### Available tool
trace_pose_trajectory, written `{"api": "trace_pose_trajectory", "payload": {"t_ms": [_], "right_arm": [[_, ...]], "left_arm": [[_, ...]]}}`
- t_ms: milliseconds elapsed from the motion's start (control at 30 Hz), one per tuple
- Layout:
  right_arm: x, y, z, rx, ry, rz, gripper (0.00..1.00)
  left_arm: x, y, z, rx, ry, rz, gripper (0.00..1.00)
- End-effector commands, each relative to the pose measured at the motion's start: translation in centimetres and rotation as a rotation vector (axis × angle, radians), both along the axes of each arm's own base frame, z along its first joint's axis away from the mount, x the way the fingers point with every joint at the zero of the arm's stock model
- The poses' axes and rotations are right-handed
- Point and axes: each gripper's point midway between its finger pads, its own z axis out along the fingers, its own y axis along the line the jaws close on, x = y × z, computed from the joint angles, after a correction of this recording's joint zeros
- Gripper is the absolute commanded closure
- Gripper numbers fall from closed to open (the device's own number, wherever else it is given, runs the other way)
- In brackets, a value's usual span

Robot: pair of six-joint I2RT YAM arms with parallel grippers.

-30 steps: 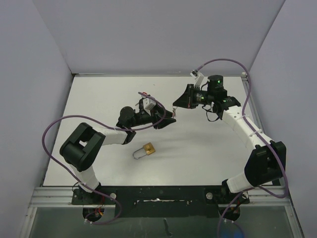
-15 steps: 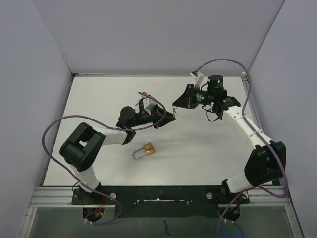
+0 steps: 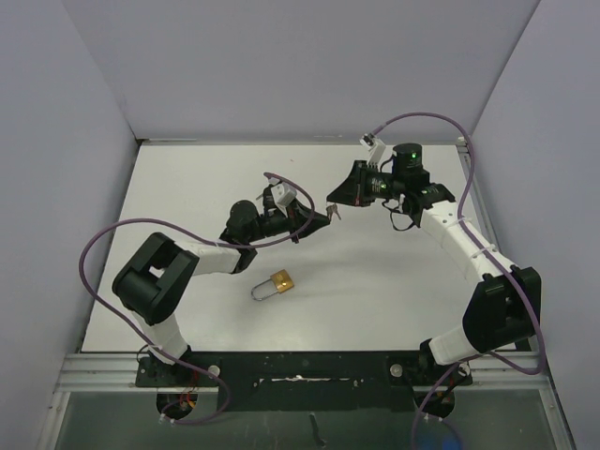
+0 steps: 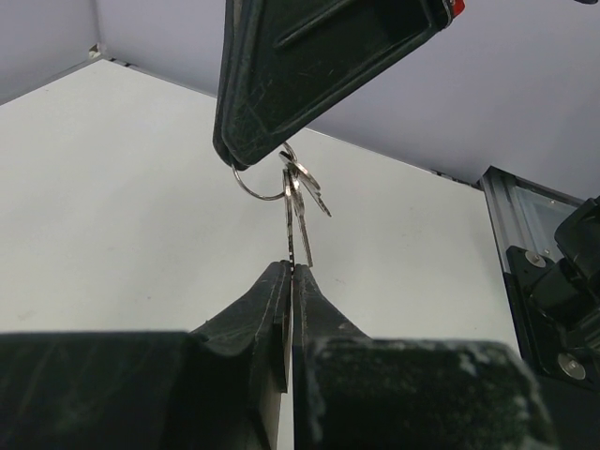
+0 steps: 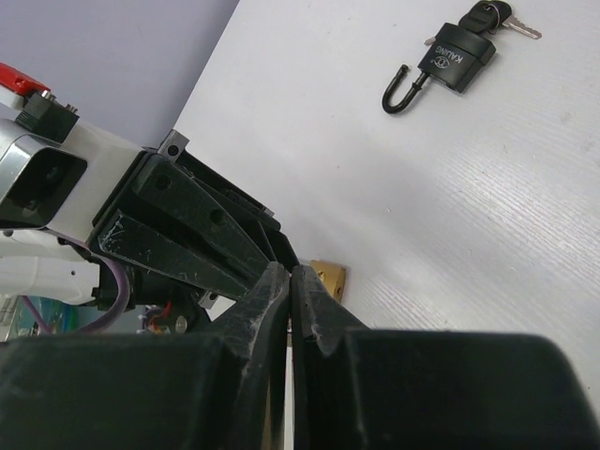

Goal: Unlock with the key

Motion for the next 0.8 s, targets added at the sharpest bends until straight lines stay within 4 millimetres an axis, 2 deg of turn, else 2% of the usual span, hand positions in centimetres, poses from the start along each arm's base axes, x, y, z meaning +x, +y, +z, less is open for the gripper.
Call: {"api": "trace_pose_trajectory", "payload": {"t_ms": [0,267,500,567,767], "right_arm": [[-0.1,0.0,1.4,0.027,-0.056,0.015,1.0],[-0.5,-0.7,0.6,-0.016,-0.052,0.0,0.99],[-0.7,-1.0,0.3,-0.035,-0.051,-0.012,0.84],[-0.6,-1.2,0.3,-0.038,-0.05,-0.021,0.77],[-0.1,-1.8,0.8,-0.041,-0.06,-0.058,0.68]], "left_arm": [[0.1,0.3,3.5,-0.053,-0.086,0.039,1.0],[1.7,1.1,3.4,0.034,-0.046,0.134,1.0],[3.2,2.1,2.6,0.151,-0.008,0.238,1.0],[3.7,2.6,2.4,0.184,-0.013,0.274,1.0],[4.7,4.0,2.5,0.294,-0.099,0.393,1.0]]}}
